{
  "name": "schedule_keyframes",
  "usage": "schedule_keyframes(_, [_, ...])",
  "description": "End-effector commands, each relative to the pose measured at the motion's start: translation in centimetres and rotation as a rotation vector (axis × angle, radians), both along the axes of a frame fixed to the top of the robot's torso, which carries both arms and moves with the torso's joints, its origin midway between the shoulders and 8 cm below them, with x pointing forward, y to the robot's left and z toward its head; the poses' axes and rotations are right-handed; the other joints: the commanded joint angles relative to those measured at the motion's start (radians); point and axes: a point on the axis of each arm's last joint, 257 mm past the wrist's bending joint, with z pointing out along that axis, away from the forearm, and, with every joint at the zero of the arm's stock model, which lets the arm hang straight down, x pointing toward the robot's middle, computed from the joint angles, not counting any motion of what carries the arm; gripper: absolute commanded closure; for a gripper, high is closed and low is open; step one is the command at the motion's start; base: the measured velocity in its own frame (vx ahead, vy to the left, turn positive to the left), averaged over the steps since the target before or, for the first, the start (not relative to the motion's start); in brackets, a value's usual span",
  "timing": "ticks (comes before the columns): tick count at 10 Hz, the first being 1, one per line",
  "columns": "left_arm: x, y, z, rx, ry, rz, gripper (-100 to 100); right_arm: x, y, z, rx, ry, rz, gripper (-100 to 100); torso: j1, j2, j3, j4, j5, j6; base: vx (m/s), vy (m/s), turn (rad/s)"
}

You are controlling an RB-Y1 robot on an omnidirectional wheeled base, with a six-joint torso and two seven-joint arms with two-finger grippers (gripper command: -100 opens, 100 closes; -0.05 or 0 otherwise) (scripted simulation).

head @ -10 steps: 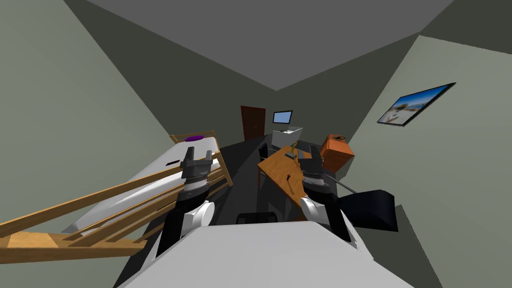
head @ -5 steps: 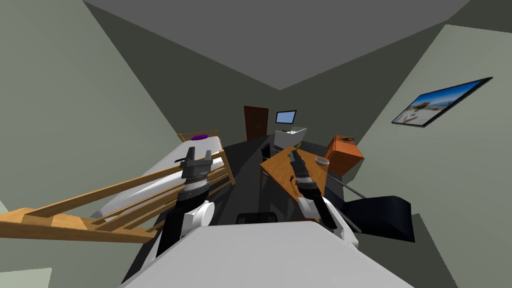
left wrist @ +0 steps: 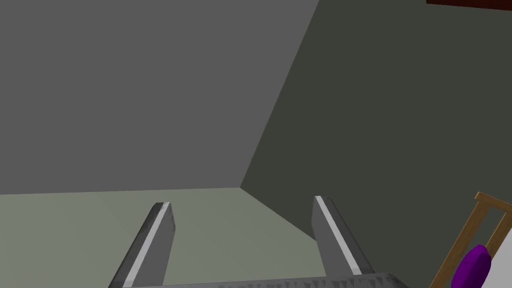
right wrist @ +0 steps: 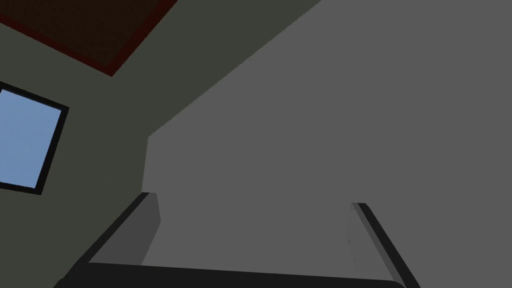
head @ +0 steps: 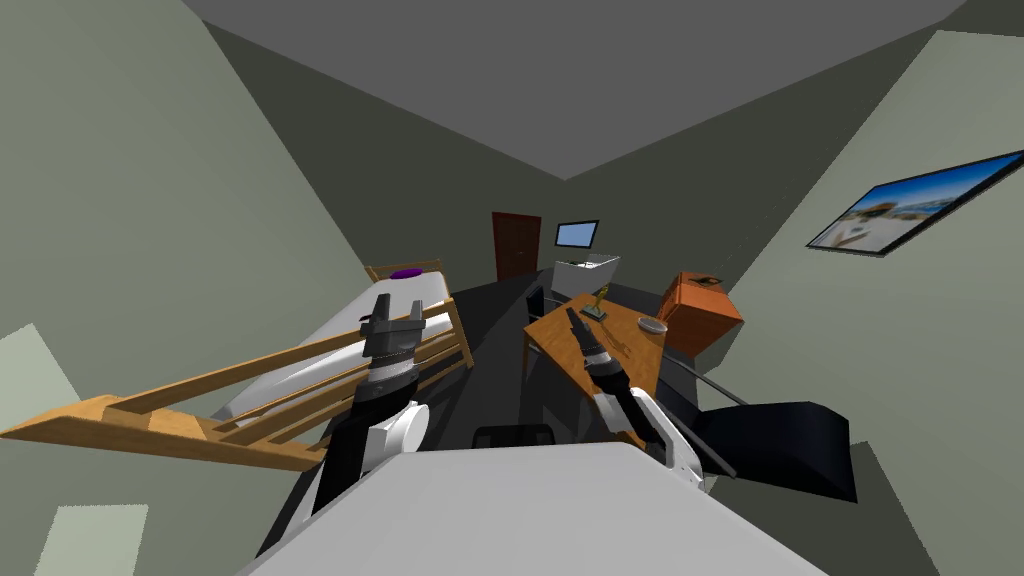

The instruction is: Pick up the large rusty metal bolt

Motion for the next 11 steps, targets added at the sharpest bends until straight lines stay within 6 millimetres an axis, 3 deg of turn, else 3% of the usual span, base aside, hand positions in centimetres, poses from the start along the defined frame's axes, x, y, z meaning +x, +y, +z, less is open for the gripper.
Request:
schedule_keyframes(1, [0.0, 0.0, 0.0, 0.000, 0.000, 0.000, 0, 0.9, 0.9, -1.9, -0.110, 0.023, 0.000, -100, 0.000, 0.000, 0.000, 0.000, 0.000, 0.000, -0.008, 0.024, 0.104])
schedule_keyframes(11, [0.0, 0.0, 0.0, 0.000, 0.000, 0.000, 0, 4.0, 1.1, -12.4, -0.591, 0.138, -0.019, -100, -0.001, -0.001, 0.000, 0.000, 0.000, 0.001, 0.002, 0.011, 0.039])
